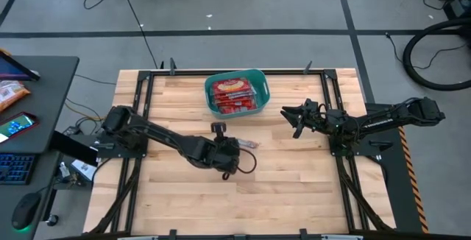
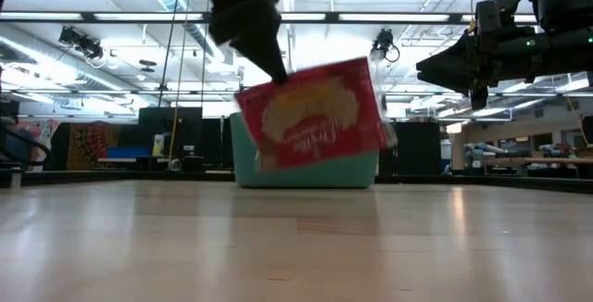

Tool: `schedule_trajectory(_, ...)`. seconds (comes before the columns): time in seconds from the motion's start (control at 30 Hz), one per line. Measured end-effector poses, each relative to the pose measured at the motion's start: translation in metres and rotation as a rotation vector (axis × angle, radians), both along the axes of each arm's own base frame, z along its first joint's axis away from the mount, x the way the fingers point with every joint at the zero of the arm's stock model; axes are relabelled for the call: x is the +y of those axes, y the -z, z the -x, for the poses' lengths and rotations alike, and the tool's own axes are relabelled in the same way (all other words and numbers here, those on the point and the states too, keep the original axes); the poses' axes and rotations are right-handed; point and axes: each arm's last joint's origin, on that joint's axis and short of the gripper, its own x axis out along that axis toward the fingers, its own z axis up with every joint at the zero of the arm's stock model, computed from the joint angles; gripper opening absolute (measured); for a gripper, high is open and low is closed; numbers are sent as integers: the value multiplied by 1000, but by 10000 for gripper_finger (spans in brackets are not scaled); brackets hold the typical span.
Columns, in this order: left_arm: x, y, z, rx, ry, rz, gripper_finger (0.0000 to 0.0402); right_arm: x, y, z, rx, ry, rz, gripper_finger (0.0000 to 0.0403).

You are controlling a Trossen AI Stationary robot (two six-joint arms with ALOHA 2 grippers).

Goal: Sort popcorn bags into baskets
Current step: Put the red popcorn bag into the blue bin

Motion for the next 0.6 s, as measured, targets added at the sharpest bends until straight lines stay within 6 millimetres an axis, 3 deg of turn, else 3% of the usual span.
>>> schedule_trajectory(0.4,32,-58,13,-165,-16,-27,0,0,0,0,0,0,0,115)
schedule_trajectory(0.6,57,-75,14,-202,-37,-64,0,0,0,0,1,0,0,115)
